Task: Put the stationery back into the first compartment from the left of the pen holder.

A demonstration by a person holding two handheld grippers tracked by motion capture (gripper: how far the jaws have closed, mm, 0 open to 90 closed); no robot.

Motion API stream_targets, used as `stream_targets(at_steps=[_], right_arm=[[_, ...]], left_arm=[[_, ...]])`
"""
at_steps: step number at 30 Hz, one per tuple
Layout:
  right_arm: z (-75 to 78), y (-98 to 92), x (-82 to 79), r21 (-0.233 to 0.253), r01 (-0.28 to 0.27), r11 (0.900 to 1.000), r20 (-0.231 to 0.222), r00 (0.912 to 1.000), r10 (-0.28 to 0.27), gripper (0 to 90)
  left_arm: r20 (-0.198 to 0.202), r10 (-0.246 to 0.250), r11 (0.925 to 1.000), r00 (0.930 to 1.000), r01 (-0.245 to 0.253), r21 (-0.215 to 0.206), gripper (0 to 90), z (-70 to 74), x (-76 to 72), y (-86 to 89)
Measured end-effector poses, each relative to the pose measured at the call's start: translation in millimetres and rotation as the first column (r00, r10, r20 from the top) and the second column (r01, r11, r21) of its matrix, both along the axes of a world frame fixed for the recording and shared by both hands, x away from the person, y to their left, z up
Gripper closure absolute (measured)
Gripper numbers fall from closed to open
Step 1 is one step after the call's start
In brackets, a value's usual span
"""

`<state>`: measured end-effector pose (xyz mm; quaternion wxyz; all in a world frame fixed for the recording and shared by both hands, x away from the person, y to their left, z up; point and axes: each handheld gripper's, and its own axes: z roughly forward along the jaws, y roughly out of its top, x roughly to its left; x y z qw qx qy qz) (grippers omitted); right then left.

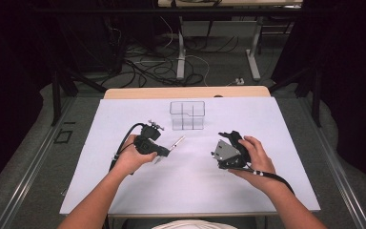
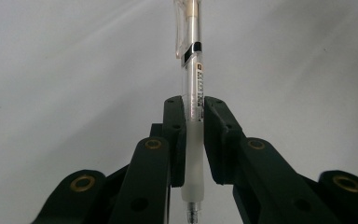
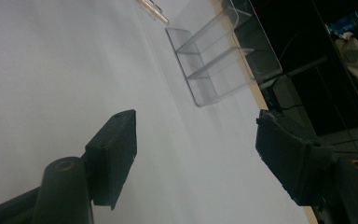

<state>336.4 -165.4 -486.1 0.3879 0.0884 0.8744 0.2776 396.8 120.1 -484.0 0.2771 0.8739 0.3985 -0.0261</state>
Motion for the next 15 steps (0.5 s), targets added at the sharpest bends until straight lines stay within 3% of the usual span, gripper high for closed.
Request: stream_targets(at_steps=[1, 6, 13, 15], right_arm=[[0.0, 3.9, -0.2, 0.012, -0.003, 1.0, 0.001, 1.0, 0.002, 28.4], [2.5, 21.2, 1.6, -0.027, -0.083, 0.996, 0.013, 0.9965, 0.083, 28.1], [0.8, 40.7, -0.1, -0.062, -0.132, 0.989, 0.04, 0.9901, 0.135, 27.0], [-0.3, 44.7, -0.4, -0.052, -0.15, 0.987, 0.049, 0.9871, 0.152, 28.2]], left_arm=[[0.002, -0.001, 1.0, 1.0, 0.001, -0.003, 79.2, -0.2, 0.0, 0.8], [0.0, 0.004, 1.0, 1.0, -0.004, -0.004, 79.2, 1.7, -0.6, 2.9], [-0.001, -0.008, 0.9999, 1.0, 0.008, -0.014, 79.2, 3.7, -1.3, 3.7], [0.0, -0.012, 0.9998, 0.9999, 0.012, -0.013, 79.2, 3.8, -1.2, 3.7]])
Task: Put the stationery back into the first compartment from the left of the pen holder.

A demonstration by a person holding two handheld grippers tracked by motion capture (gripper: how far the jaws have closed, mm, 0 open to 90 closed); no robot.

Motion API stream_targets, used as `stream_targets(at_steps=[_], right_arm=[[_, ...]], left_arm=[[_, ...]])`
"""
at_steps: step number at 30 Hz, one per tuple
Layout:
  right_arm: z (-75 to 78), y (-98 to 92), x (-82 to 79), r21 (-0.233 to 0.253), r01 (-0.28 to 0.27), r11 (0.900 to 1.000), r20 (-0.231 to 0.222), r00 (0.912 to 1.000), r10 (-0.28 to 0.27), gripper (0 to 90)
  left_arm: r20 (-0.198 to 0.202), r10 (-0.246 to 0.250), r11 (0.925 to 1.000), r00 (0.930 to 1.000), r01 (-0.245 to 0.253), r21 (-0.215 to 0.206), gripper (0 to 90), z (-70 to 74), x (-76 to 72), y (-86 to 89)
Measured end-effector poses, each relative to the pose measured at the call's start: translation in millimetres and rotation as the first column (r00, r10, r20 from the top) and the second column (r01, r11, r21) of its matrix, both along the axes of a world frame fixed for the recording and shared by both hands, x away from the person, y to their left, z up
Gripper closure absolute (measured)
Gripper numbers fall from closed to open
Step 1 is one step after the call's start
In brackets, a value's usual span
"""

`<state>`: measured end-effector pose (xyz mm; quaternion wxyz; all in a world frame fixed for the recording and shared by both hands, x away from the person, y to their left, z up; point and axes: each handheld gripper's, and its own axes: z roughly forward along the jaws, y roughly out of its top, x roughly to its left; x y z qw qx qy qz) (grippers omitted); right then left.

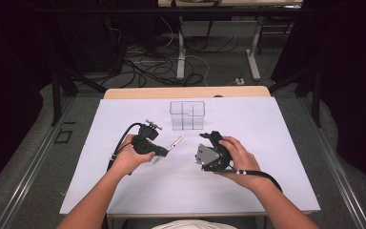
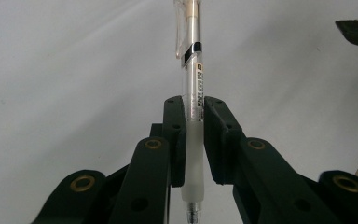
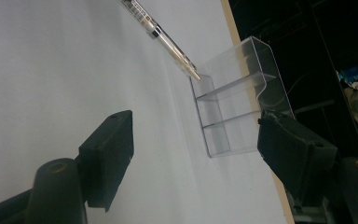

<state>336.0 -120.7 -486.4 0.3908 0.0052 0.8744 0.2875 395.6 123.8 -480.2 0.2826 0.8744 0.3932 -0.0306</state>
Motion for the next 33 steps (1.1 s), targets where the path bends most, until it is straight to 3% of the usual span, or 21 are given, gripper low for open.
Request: stream_targets(at_steps=[3, 6, 8, 12, 14, 19, 22, 25, 26, 27, 29, 31, 32, 33], right_arm=[[0.9, 4.4, -2.3, -0.031, -0.008, 0.999, 0.005, 1.0, 0.008, 33.6], [-0.7, 8.7, -5.3, -0.025, -0.024, 0.999, -0.003, 0.9997, 0.024, 39.8], [-2.1, 9.4, -6.9, -0.028, -0.044, 0.999, 0.018, 0.9989, 0.044, 43.7], [-5.9, 10.5, -6.9, -0.028, -0.086, 0.996, 0.046, 0.9951, 0.087, 46.3], [-6.5, 11.7, -8.3, -0.065, -0.096, 0.993, 0.059, 0.9933, 0.1, 46.8], [-12.6, 16.4, -11.3, -0.09, -0.134, 0.987, 0.092, 0.9856, 0.142, 48.0], [-17.3, 19.6, -12.3, -0.106, -0.156, 0.982, 0.111, 0.9797, 0.167, 48.9], [-19.6, 23.0, -14.2, -0.162, -0.167, 0.972, 0.122, 0.9745, 0.188, 51.5], [-21.3, 24.3, -13.8, -0.162, -0.183, 0.97, 0.142, 0.9682, 0.206, 52.3], [-21.3, 25.5, -14.4, -0.183, -0.183, 0.966, 0.132, 0.9691, 0.208, 53.1], [-23.5, 27.2, -13.9, -0.189, -0.201, 0.961, 0.16, 0.9596, 0.232, 54.5], [-24.9, 28.7, -14.8, -0.208, -0.206, 0.956, 0.168, 0.9556, 0.242, 56.2], [-25.9, 29.4, -14.8, -0.216, -0.217, 0.952, 0.184, 0.9484, 0.258, 56.9], [-26.8, 30.0, -15.7, -0.219, -0.218, 0.951, 0.181, 0.9488, 0.259, 57.5]], left_arm=[[-0.001, 0.009, 0.9999, 1.0, -0.009, -0.006, 79.2, -0.2, -1.0, -1.1], [-0.007, 0.004, 1.0, 1.0, -0.004, -0.003, 79.1, -0.2, -1.4, -1.7], [-0.004, 0.005, 1.0, 1.0, -0.005, -0.006, 79.1, -0.9, -1.6, -2.3], [-0.011, -0.002, 1.0, 0.9999, 0.002, -0.001, 79.2, -1.1, -2.1, -3.5], [-0.012, -0.002, 1.0, 0.9999, 0.002, -0.004, 79.2, -1.3, -2.8, -4.8], [-0.019, -0.011, 0.9999, 0.9998, 0.011, -0.002, 79.2, -1.3, -4.6, -8.1], [-0.023, -0.019, 0.9998, 0.9996, 0.019, -0.002, 79.2, -1.4, -5.5, -10.0], [-0.028, -0.022, 0.9997, 0.9994, 0.022, -0.008, 79.1, -1.7, -6.5, -11.9], [-0.029, -0.024, 0.9997, 0.9993, 0.024, -0.007, 79.2, -1.7, -6.8, -12.5], [-0.03, -0.024, 0.9997, 0.9992, 0.024, -0.007, 79.1, -1.7, -7.2, -13.1], [-0.038, -0.026, 0.9996, 0.9989, 0.026, -0.01, 79.2, -2.0, -8.0, -14.4], [-0.047, -0.026, 0.9996, 0.9986, 0.026, -0.011, 79.2, -2.6, -8.3, -15.5], [-0.047, -0.027, 0.9996, 0.9985, 0.026, -0.01, 79.2, -3.1, -8.3, -15.9], [-0.052, -0.024, 0.9997, 0.9983, 0.023, -0.011, 79.1, -3.5, -8.7, -16.5]])
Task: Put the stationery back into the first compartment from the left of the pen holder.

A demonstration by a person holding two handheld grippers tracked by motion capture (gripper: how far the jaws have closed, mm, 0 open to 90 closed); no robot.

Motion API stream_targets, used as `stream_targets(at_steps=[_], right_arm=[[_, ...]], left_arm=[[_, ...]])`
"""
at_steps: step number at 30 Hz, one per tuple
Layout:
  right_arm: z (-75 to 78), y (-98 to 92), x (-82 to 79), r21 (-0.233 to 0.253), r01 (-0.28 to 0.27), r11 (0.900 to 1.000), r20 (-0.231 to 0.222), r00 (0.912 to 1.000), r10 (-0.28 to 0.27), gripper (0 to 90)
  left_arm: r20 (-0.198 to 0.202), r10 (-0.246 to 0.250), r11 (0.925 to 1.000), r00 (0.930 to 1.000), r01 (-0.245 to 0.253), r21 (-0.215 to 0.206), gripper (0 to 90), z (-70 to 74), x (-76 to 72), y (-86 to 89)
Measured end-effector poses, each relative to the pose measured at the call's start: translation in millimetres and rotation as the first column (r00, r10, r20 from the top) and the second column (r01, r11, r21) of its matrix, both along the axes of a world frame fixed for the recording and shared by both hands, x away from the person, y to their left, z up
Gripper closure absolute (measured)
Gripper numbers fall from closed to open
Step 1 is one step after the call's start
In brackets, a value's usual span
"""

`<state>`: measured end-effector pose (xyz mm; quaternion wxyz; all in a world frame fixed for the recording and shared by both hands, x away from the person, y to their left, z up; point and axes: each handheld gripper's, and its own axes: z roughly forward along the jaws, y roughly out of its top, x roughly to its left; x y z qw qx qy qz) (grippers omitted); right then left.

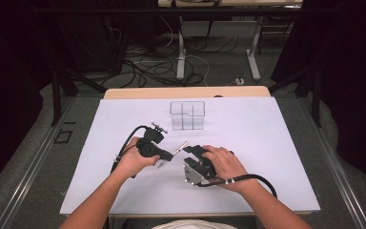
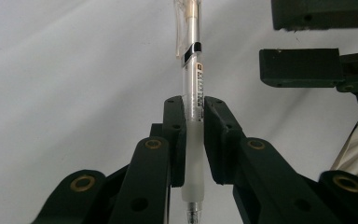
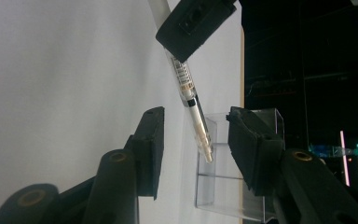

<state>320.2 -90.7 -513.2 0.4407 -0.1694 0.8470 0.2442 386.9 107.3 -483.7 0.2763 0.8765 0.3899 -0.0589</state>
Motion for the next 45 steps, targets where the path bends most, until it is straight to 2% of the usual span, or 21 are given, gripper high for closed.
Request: stream_targets(at_steps=[1, 2, 3, 5, 6, 9, 13, 15, 18, 19, 21, 22, 23, 25, 33, 39, 40, 42, 43, 45], right_arm=[[-1.1, 0.2, -0.5, -0.003, -0.005, 1.0, 0.012, 0.9999, 0.005, 58.3], [-0.4, 1.1, -0.9, -0.035, -0.01, 0.999, 0.018, 0.9998, 0.011, 59.2], [-1.8, 1.3, -1.0, -0.027, -0.021, 0.999, 0.042, 0.9989, 0.022, 60.3], [-3.0, 1.7, -2.3, -0.04, -0.025, 0.999, 0.057, 0.998, 0.028, 62.5], [-2.1, 2.1, -2.6, -0.074, -0.03, 0.997, 0.051, 0.9982, 0.034, 63.4], [-4.8, 2.5, -3.2, -0.071, -0.042, 0.997, 0.059, 0.9972, 0.046, 65.0], [-8.3, 3.1, -3.4, -0.093, -0.054, 0.994, 0.054, 0.9968, 0.059, 65.5], [-9.0, 3.5, -4.0, -0.102, -0.055, 0.993, 0.063, 0.9961, 0.061, 66.1], [-10.4, 4.8, -4.7, -0.097, -0.069, 0.993, 0.082, 0.9937, 0.077, 68.3], [-10.2, 5.1, -5.5, -0.113, -0.064, 0.991, 0.066, 0.9952, 0.072, 68.8], [-11.4, 5.7, -5.2, -0.111, -0.075, 0.991, 0.087, 0.9925, 0.085, 69.9], [-11.0, 5.8, -5.7, -0.126, -0.072, 0.989, 0.075, 0.9938, 0.082, 70.7], [-12.2, 6.0, -5.7, -0.111, -0.075, 0.991, 0.088, 0.9926, 0.085, 71.1], [-11.7, 6.7, -5.7, -0.131, -0.075, 0.989, 0.072, 0.9938, 0.085, 71.3], [-13.7, 7.9, -5.5, -0.146, -0.073, 0.987, 0.071, 0.994, 0.084, 73.0], [-13.9, 8.5, -6.1, -0.158, -0.069, 0.985, 0.088, 0.9927, 0.083, 76.0], [-14.8, 8.6, -6.0, -0.146, -0.072, 0.987, 0.1, 0.9911, 0.088, 76.3], [-14.5, 8.9, -6.3, -0.162, -0.072, 0.984, 0.093, 0.9917, 0.088, 77.0], [-15.5, 9.0, -6.2, -0.152, -0.076, 0.985, 0.108, 0.9899, 0.093, 77.6], [-14.9, 9.1, -7.2, -0.174, -0.067, 0.982, 0.097, 0.9917, 0.085, 78.5]], left_arm=[[-0.004, -0.007, 1.0, 1.0, 0.007, 0.002, 79.2, -0.4, 0.1, -0.2], [-0.003, -0.001, 1.0, 1.0, 0.001, -0.004, 79.2, -1.3, -0.2, -1.2], [-0.009, -0.004, 1.0, 1.0, 0.004, -0.003, 79.2, -1.7, -0.4, -1.9], [-0.014, -0.017, 0.9999, 0.9998, 0.017, 0.003, 79.2, -2.3, -0.8, -2.8], [-0.016, -0.017, 0.9999, 0.9997, 0.017, 0.001, 79.1, -2.5, -1.2, -3.7], [-0.018, -0.032, 0.9995, 0.9993, 0.032, -0.002, 79.2, -3.3, -2.1, -6.7], [-0.03, -0.037, 0.9993, 0.9988, 0.037, -0.009, 79.2, -2.9, -5.1, -11.3], [-0.026, -0.05, 0.9987, 0.9984, 0.049, -0.014, 79.1, -3.0, -5.6, -12.9], [-0.04, -0.049, 0.9986, 0.998, 0.048, -0.022, 79.2, -2.0, -7.5, -15.0], [-0.043, -0.046, 0.9986, 0.998, 0.045, -0.026, 79.2, -1.7, -8.0, -15.5], [-0.042, -0.056, 0.998, 0.9975, 0.055, -0.031, 79.1, -1.1, -8.3, -15.9], [-0.047, -0.051, 0.9982, 0.9976, 0.049, -0.035, 79.2, -1.0, -9.2, -16.9], [-0.049, -0.053, 0.9981, 0.9974, 0.051, -0.036, 79.2, -0.8, -9.4, -17.2], [-0.049, -0.056, 0.9978, 0.9972, 0.054, -0.039, 79.1, -0.8, -9.7, -17.9], [-0.062, -0.064, 0.9966, 0.996, 0.061, -0.054, 79.1, 1.1, -11.6, -19.9], [-0.052, -0.08, 0.9955, 0.9955, 0.077, -0.055, 79.1, 3.5, -12.9, -21.5], [-0.052, -0.076, 0.9957, 0.9957, 0.073, -0.057, 79.1, 3.6, -13.3, -21.8], [-0.053, -0.076, 0.9956, 0.9957, 0.073, -0.059, 79.1, 3.6, -13.3, -21.8], [-0.053, -0.076, 0.9956, 0.9957, 0.073, -0.06, 79.1, 3.6, -13.2, -21.6], [-0.057, -0.071, 0.9958, 0.9959, 0.067, -0.063, 79.1, 3.8, -13.2, -21.4]])
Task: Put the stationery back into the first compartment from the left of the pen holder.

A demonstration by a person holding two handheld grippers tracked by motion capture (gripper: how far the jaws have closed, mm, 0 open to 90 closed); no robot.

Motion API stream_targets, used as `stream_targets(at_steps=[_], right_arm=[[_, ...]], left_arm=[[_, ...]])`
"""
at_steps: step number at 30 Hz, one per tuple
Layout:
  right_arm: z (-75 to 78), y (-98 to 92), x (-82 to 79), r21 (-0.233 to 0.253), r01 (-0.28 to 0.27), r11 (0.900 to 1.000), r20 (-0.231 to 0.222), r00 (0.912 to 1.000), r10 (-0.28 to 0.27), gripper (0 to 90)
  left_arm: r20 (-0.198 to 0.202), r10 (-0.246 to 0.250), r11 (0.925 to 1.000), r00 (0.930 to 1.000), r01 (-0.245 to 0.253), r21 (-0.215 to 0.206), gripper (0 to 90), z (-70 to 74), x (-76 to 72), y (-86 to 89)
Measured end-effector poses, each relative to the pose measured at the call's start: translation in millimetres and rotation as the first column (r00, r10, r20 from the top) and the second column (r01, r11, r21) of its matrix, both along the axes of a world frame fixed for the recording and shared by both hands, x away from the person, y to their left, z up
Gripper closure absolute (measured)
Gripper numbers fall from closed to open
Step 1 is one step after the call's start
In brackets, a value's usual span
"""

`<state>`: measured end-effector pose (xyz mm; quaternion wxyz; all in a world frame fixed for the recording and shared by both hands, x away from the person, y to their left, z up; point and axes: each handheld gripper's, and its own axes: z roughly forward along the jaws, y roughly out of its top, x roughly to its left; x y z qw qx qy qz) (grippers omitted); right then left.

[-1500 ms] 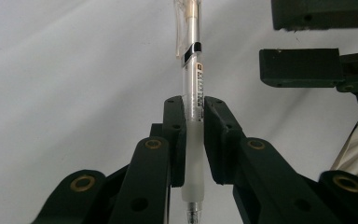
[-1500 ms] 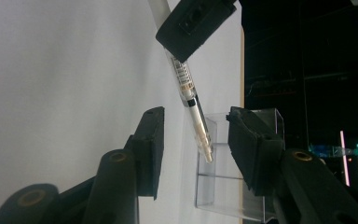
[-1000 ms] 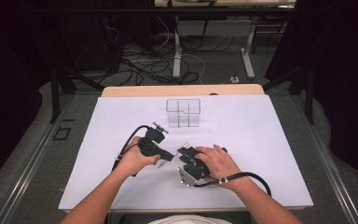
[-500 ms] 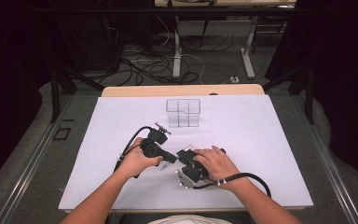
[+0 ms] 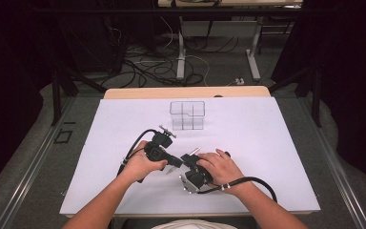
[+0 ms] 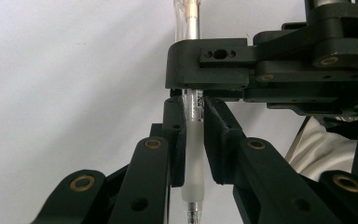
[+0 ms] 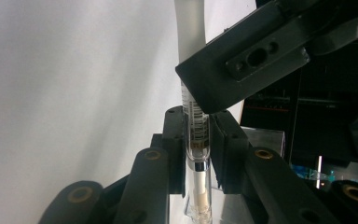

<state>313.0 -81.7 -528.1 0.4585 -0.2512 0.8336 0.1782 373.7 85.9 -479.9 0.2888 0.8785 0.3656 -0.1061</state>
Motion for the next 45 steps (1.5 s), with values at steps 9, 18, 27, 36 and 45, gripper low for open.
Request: stream_targets(at_steps=[9, 18, 27, 36, 45], right_arm=[[-1.1, 1.2, 0.2, -0.005, -0.005, 1.0, 0.026, 0.9996, 0.005, 79.5], [-1.0, 0.8, 1.3, -0.001, 0.013, 1.0, 0.024, 0.9996, -0.013, 79.6], [-0.7, 2.1, 2.7, -0.002, 0.006, 1.0, 0.022, 0.9997, -0.006, 79.5], [-2.0, 3.4, 1.9, 0.02, 0.013, 1.0, 0.015, 0.9998, -0.014, 79.6], [-1.7, 4.6, 3.0, 0.056, 0.017, 0.998, 0.016, 0.9997, -0.018, 79.6]], left_arm=[[-0.004, 0.009, 0.9998, 1.0, -0.009, -0.016, 78.9, 0.0, 1.4, 2.2], [0.015, 0.029, 0.9991, 0.9995, -0.029, -0.031, 70.1, 3.1, 4.9, 9.3], [0.075, 0.089, 0.9947, 0.9932, -0.085, -0.058, 58.3, 4.3, 11.1, 21.4], [0.157, 0.166, 0.9853, 0.9735, -0.157, -0.067, 41.7, -1.2, 19.5, 33.3], [0.28, 0.249, 0.9684, 0.927, -0.242, -0.059, 30.7, -0.7, 27.3, 48.4]])
